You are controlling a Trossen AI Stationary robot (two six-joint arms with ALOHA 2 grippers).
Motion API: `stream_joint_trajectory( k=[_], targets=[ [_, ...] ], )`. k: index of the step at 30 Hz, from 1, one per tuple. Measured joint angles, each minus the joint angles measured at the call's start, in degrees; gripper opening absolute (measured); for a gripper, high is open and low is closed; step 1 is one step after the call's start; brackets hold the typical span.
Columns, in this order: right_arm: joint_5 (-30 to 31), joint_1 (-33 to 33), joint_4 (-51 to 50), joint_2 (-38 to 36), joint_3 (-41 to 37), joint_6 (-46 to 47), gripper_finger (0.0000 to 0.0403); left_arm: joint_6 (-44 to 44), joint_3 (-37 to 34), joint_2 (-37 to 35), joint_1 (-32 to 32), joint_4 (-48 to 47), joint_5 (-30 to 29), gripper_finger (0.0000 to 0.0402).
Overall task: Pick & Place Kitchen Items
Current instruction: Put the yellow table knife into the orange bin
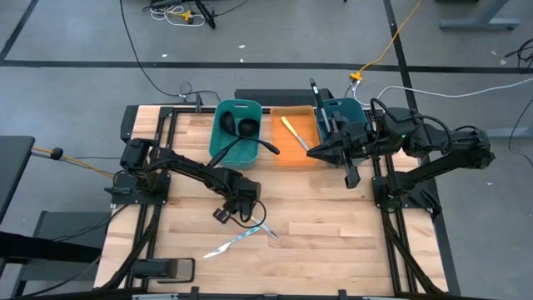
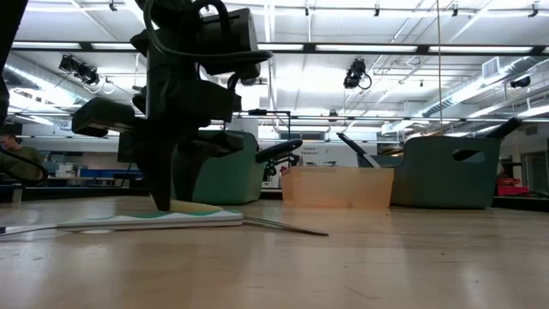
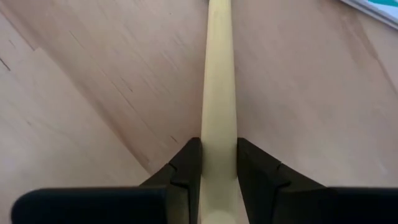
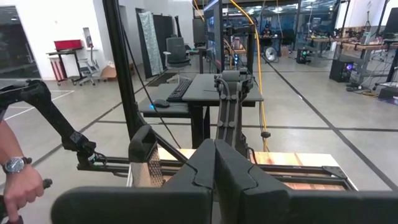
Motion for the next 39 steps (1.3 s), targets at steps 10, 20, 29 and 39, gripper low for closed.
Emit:
stream_joint_trajectory(
  k=[10, 20, 29, 39],
  targets=[
    [0.0, 0.0, 0.0, 0.0, 0.0, 0.0, 0.0009, 0.3, 4.9, -0.1, 0.0, -5.7, -2.1, 0.0086],
    [0.0, 0.0, 0.1, -0.4, 0.0, 0.0, 0.0009, -0.1, 11.0, -0.9, -0.1, -12.7, -3.1, 0.0086],
    [0.0, 0.0, 0.0, -1.2, 0.0, -1.1, 0.0009, -0.1, 12.4, -6.3, -0.2, -13.8, -5.1, 0.0086],
    [0.1, 0.0, 0.0, -1.7, 0.0, -1.9, 0.0009, -4.5, 12.4, -13.8, -0.2, -13.7, -6.3, 0.0086]
  ],
)
